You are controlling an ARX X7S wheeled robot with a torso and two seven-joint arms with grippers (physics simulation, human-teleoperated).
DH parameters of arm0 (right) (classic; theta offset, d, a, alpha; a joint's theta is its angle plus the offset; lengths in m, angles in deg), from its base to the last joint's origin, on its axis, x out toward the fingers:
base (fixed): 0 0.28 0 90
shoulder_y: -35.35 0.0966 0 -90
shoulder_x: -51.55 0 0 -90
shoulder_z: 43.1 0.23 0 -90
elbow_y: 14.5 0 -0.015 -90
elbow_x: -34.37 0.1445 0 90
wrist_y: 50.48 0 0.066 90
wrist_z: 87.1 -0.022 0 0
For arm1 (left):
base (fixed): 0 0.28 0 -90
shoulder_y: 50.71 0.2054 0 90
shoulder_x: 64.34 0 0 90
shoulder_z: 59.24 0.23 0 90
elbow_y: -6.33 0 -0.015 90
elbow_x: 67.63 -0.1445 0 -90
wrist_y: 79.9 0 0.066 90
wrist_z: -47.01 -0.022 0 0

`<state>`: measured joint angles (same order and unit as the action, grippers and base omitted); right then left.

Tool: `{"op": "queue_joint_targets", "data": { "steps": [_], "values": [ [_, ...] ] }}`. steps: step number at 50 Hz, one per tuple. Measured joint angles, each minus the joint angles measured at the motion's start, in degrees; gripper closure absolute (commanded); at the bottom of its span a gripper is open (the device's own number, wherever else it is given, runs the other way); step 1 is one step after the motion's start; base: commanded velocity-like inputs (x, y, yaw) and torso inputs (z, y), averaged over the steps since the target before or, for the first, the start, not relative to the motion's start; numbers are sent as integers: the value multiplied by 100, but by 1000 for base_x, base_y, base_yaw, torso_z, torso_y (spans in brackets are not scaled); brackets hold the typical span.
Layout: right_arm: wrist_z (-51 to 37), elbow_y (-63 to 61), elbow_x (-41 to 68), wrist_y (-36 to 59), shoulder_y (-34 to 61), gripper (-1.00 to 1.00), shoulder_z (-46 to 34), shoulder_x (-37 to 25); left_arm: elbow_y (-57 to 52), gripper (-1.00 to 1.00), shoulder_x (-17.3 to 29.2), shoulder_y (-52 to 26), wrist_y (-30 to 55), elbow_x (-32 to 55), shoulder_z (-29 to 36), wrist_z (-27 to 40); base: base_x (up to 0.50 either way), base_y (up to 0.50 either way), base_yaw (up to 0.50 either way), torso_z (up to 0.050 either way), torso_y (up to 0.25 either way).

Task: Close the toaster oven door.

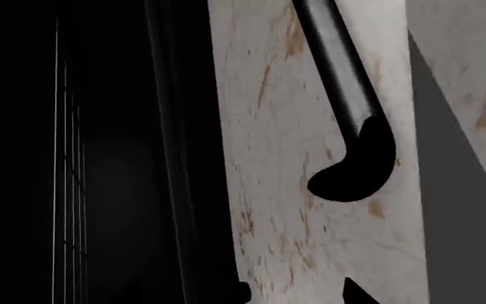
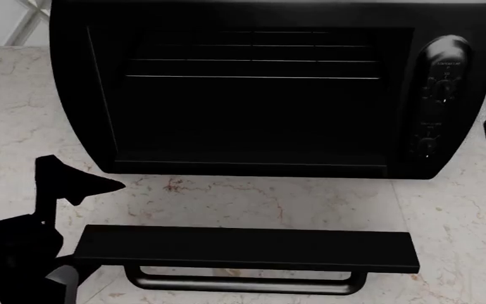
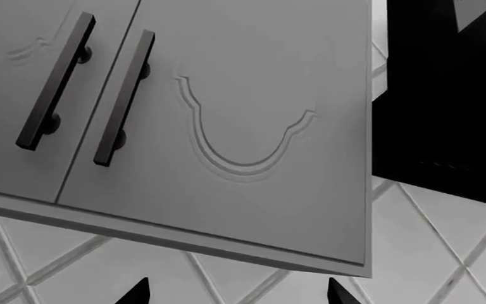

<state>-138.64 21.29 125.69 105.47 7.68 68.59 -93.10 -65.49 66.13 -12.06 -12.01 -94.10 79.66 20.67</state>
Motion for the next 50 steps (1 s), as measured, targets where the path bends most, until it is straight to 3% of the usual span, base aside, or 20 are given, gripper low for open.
{"op": "queue_joint_targets", "data": {
  "steps": [22,50],
  "values": [
    [10,-5,25,-68,-87,-100,86,-67,-307,-100,-29,206,287,278,-232,266,0,0,0,0,0],
    [-128,-20,255,-194,-92,-100,153,-231,-707,-100,-77,725,612,523,-687,1089,0,0,0,0,0]
  ]
}}
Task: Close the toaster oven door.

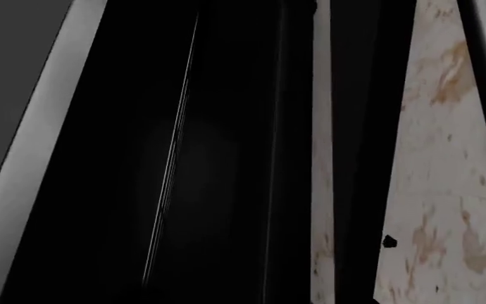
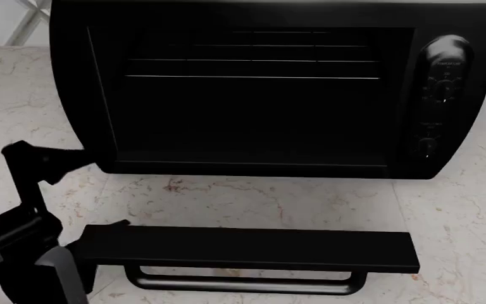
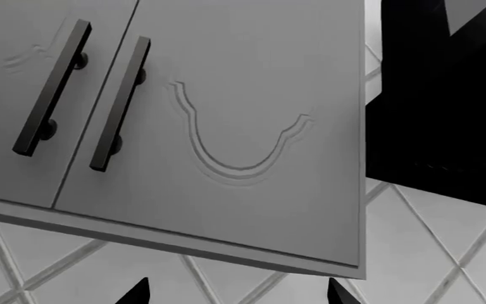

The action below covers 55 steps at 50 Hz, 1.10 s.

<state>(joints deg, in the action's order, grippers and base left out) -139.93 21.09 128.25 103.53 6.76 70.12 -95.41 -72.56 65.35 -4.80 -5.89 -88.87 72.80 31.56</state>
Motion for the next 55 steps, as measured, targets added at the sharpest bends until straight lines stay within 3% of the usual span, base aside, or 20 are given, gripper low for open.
{"op": "queue_joint_targets", "data": {
  "steps": [33,55],
  "values": [
    [-79,-19,112,-86,-38,-100,31,-99,-39,-100,-257,294,64,225,-316,767,0,-1,-1,0,1],
    [-148,-14,182,-151,24,-100,-43,-161,-589,-100,-442,689,841,956,-776,971,0,0,0,1,2]
  ]
}}
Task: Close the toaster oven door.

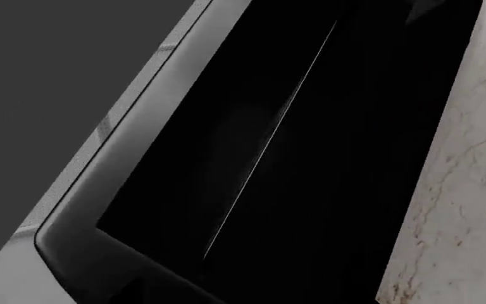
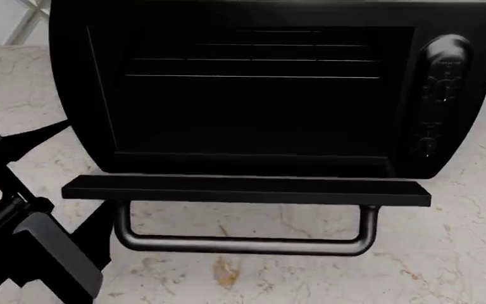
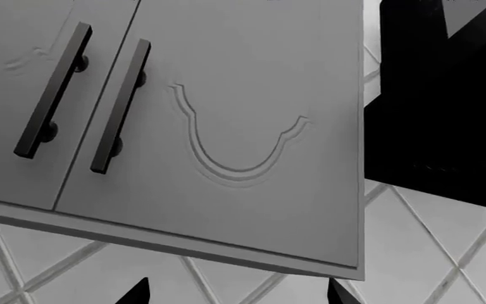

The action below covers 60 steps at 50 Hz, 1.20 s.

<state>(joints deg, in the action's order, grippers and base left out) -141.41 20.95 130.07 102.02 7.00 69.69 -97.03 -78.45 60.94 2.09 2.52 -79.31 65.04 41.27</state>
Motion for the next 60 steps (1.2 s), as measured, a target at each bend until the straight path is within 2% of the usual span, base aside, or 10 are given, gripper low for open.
{"op": "queue_joint_targets", "data": {
  "steps": [18,49,60],
  "values": [
    [-10,19,51,-48,18,-100,24,-65,-724,-100,-267,245,1177,463,-396,286,0,0,1,1,2],
    [67,-51,134,-73,-358,-100,521,-90,-1649,-100,-1006,148,3277,1007,-826,696,0,0,0,0,1],
    [82,-50,145,-88,-398,-100,584,-101,-1588,-100,-1385,124,3504,1094,-968,1076,1,0,-1,1,1]
  ]
}}
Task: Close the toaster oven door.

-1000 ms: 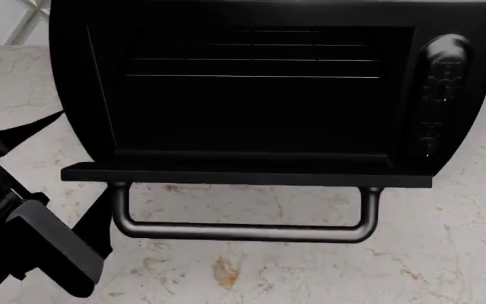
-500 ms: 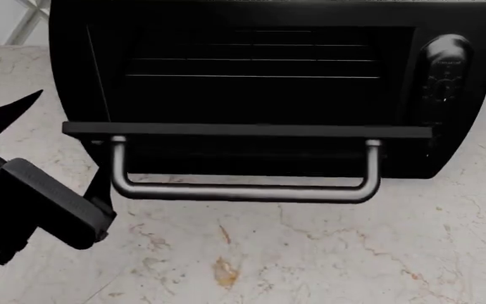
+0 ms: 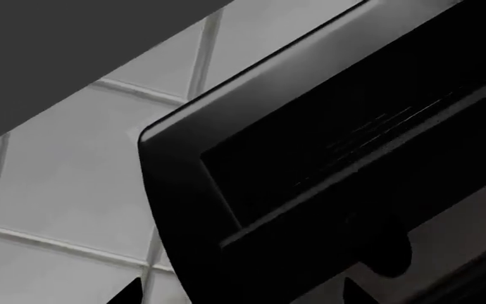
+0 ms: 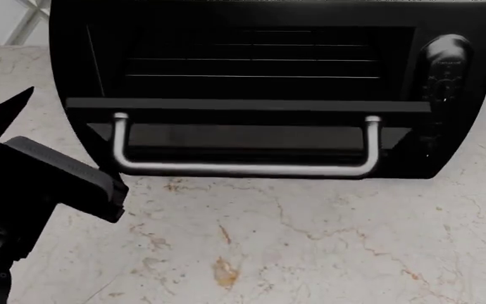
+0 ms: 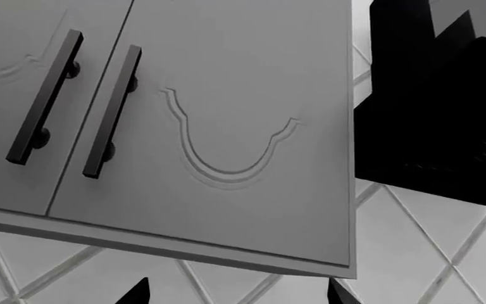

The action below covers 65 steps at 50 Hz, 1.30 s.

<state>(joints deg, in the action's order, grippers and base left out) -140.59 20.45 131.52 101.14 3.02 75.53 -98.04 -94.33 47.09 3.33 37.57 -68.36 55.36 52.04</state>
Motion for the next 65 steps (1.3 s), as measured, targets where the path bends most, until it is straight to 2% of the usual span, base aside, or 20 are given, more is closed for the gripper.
{"op": "queue_joint_targets", "data": {
  "steps": [35,65],
  "values": [
    [-32,19,49,-54,20,-100,-2,-81,1241,-100,-1003,-612,-149,215,-347,786,0,0,0,0,0],
    [84,-20,40,-4,-259,-100,386,-38,2719,-100,-1384,-1408,-445,-44,-100,1219,1,0,1,0,0]
  ]
}}
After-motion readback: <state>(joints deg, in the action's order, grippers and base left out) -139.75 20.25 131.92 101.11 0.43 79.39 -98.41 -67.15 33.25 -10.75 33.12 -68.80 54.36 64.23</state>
